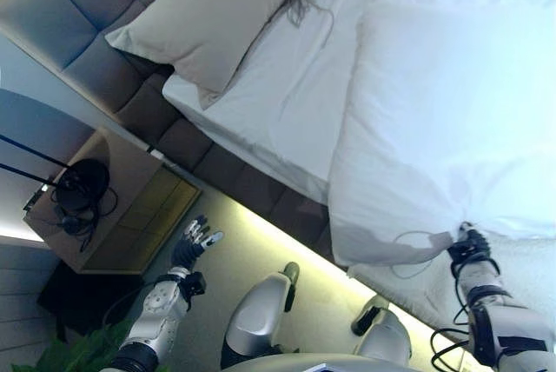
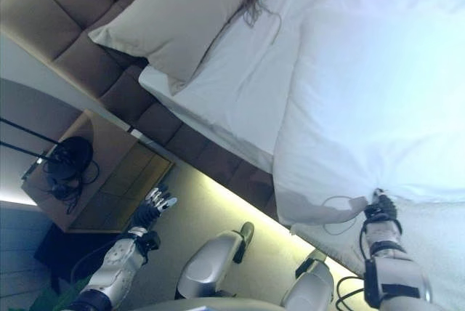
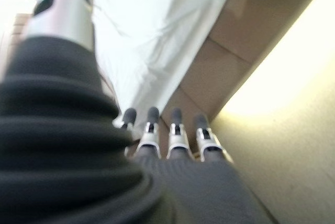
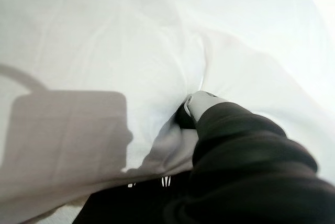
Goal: Make the bed neatly
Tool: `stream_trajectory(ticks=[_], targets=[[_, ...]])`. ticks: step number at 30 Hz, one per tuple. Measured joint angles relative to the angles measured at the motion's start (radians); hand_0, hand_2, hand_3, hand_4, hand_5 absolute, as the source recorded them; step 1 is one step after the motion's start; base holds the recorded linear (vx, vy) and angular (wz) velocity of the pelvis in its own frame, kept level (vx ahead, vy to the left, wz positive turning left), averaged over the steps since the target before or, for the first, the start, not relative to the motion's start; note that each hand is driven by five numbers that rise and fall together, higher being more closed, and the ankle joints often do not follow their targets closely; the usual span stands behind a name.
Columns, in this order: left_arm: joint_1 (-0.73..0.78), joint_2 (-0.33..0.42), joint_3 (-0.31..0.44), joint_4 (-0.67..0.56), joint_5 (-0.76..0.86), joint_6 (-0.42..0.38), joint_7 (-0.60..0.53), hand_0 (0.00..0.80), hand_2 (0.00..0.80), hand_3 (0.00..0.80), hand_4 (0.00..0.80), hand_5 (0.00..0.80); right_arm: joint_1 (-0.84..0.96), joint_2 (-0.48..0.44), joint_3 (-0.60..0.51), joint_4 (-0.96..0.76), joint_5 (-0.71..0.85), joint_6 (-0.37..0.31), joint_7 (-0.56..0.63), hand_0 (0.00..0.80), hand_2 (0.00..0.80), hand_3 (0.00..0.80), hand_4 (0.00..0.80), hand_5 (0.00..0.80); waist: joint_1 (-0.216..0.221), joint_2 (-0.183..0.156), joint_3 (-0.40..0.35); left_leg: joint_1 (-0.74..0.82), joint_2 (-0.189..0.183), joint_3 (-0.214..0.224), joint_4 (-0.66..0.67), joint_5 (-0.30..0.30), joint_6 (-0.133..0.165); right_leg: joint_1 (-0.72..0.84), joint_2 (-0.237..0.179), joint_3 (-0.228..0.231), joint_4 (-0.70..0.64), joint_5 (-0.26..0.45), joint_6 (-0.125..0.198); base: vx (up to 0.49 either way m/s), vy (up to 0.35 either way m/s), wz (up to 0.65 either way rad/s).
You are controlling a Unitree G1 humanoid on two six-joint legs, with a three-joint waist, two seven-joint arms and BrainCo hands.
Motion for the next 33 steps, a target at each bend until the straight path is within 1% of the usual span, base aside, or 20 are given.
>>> stream_trajectory(ticks=[2, 3, 5, 6, 8, 10, 14, 17, 18, 21, 26, 29, 31, 33], targets=[[-0.001, -0.007, 0.019, -0.001, 0.007, 0.015, 0.005, 0.000, 0.000, 0.000, 0.000, 0.000, 0.026, 0.040, 0.054, -0.077, -0.065, -0.009, -0.033, 0.800, 0.800, 0.800, 0.800, 0.800, 0.002, -0.007, -0.014, 0.036, 0.002, -0.005, -0.030, 0.004, -0.001, 0.035, 0.005, -0.007, -0.016, -0.003, 0.001, 0.165, 0.034, 0.09], [0.000, -0.014, 0.032, -0.001, 0.020, 0.024, 0.006, 0.000, 0.000, 0.000, 0.000, 0.000, 0.039, 0.062, 0.092, -0.127, -0.101, -0.013, -0.058, 0.800, 0.800, 0.800, 0.800, 0.800, 0.002, -0.008, -0.025, 0.056, 0.003, -0.011, -0.045, 0.009, -0.008, 0.058, 0.008, -0.011, -0.027, -0.006, 0.005, 0.166, 0.044, 0.14], [0.001, -0.034, 0.053, -0.001, 0.038, 0.036, 0.006, 0.000, 0.000, 0.000, 0.000, 0.000, 0.062, 0.097, 0.159, -0.215, -0.152, -0.018, -0.113, 0.800, 0.800, 0.800, 0.800, 0.800, 0.002, -0.010, -0.039, 0.096, 0.001, -0.022, -0.072, 0.016, -0.010, 0.108, 0.014, -0.020, -0.047, -0.010, 0.013, 0.158, 0.056, 0.26], [0.003, -0.036, 0.053, -0.001, 0.043, 0.042, 0.005, 0.000, 0.000, 0.000, 0.000, 0.000, 0.071, 0.113, 0.177, -0.238, -0.175, -0.018, -0.127, 0.800, 0.800, 0.800, 0.800, 0.800, 0.003, -0.017, -0.055, 0.103, -0.001, -0.033, -0.081, 0.017, -0.011, 0.120, 0.015, -0.020, -0.051, -0.017, 0.020, 0.156, 0.063, 0.44], [0.005, -0.047, 0.062, -0.001, 0.066, 0.054, 0.005, 0.000, 0.000, 0.000, 0.000, 0.000, 0.078, 0.137, 0.222, -0.285, -0.195, -0.015, -0.175, 0.800, 0.800, 0.800, 0.800, 0.800, 0.006, -0.019, -0.068, 0.125, -0.001, -0.034, -0.093, 0.020, -0.010, 0.162, 0.019, -0.021, -0.066, -0.030, 0.029, 0.127, 0.070, 0.48], [0.016, -0.051, 0.062, -0.001, 0.081, 0.067, 0.000, 0.000, 0.000, 0.000, 0.000, 0.000, 0.077, 0.153, 0.245, -0.305, -0.210, -0.011, -0.206, 0.800, 0.800, 0.800, 0.800, 0.800, 0.027, -0.021, -0.082, 0.142, -0.004, -0.034, -0.106, 0.022, -0.009, 0.191, 0.018, -0.021, -0.075, -0.043, 0.036, 0.112, 0.081, 0.37], [0.035, -0.059, 0.062, 0.006, 0.116, 0.085, -0.019, 0.000, 0.000, 0.000, 0.000, 0.000, 0.076, 0.158, 0.280, -0.316, -0.230, 0.028, -0.249, 0.800, 0.800, 0.800, 0.800, 0.800, 0.067, -0.027, -0.091, 0.172, -0.011, -0.036, -0.115, 0.028, -0.005, 0.249, 0.015, -0.025, -0.092, -0.063, 0.049, 0.075, 0.069, 0.40], [0.053, -0.059, 0.062, 0.008, 0.120, 0.095, -0.040, 0.000, 0.000, 0.000, 0.000, 0.000, 0.075, 0.167, 0.300, -0.315, -0.275, 0.054, -0.253, 0.800, 0.800, 0.800, 0.800, 0.800, 0.088, -0.032, -0.097, 0.175, -0.017, -0.046, -0.115, 0.033, -0.003, 0.270, 0.013, -0.032, -0.100, -0.069, 0.056, 0.056, 0.042, 0.30], [0.062, -0.059, 0.064, 0.009, 0.121, 0.095, -0.048, 0.000, 0.000, 0.000, 0.000, 0.000, 0.074, 0.177, 0.315, -0.316, -0.292, 0.059, -0.253, 0.800, 0.800, 0.800, 0.800, 0.800, 0.097, -0.032, -0.098, 0.177, -0.021, -0.056, -0.116, 0.035, -0.004, 0.279, 0.013, -0.036, -0.104, -0.070, 0.059, 0.039, 0.027, 0.21], [0.067, -0.059, 0.064, 0.013, 0.142, 0.106, -0.061, 0.000, 0.000, 0.000, 0.000, 0.000, 0.074, 0.201, 0.367, -0.318, -0.323, 0.072, -0.251, 0.800, 0.800, 0.800, 0.800, 0.800, 0.116, -0.038, -0.102, 0.189, -0.023, -0.068, -0.127, 0.037, -0.006, 0.301, 0.012, -0.048, -0.113, -0.073, 0.063, 0.027, 0.012, 0.15], [0.092, -0.059, 0.064, 0.012, 0.156, 0.116, -0.074, 0.000, 0.000, 0.000, 0.000, 0.000, 0.074, 0.250, 0.409, -0.319, -0.331, 0.077, -0.237, 0.800, 0.800, 0.800, 0.800, 0.800, 0.116, -0.052, -0.110, 0.190, -0.023, -0.072, -0.146, 0.047, -0.009, 0.302, 0.007, -0.051, -0.118, -0.074, 0.063, -0.002, -0.001, 0.04], [0.097, -0.059, 0.067, -0.003, 0.156, 0.132, -0.071, 0.000, 0.000, 0.000, 0.000, 0.000, 0.074, 0.251, 0.443, -0.324, -0.353, 0.090, -0.221, 0.800, 0.800, 0.800, 0.800, 0.800, 0.118, -0.055, -0.111, 0.205, -0.021, -0.074, -0.158, 0.056, -0.006, 0.318, 0.014, -0.053, -0.139, -0.066, 0.065, -0.001, 0.012, 0.01], [0.098, -0.059, 0.071, -0.006, 0.156, 0.133, -0.070, 0.000, 0.000, 0.000, 0.000, 0.000, 0.074, 0.248, 0.464, -0.330, -0.370, 0.097, -0.212, 0.800, 0.800, 0.800, 0.800, 0.800, 0.120, -0.058, -0.113, 0.213, -0.021, -0.079, -0.171, 0.055, -0.009, 0.336, 0.017, -0.062, -0.152, -0.064, 0.066, 0.014, 0.056, 0.05], [0.094, -0.059, 0.080, -0.009, 0.155, 0.140, -0.066, 0.000, 0.000, 0.000, 0.000, 0.000, 0.074, 0.243, 0.479, -0.343, -0.370, 0.108, -0.203, 0.800, 0.800, 0.800, 0.800, 0.800, 0.136, -0.065, -0.116, 0.218, -0.021, -0.084, -0.179, 0.056, -0.010, 0.345, 0.018, -0.074, -0.161, -0.064, 0.067, 0.042, 0.081, 0.09]])
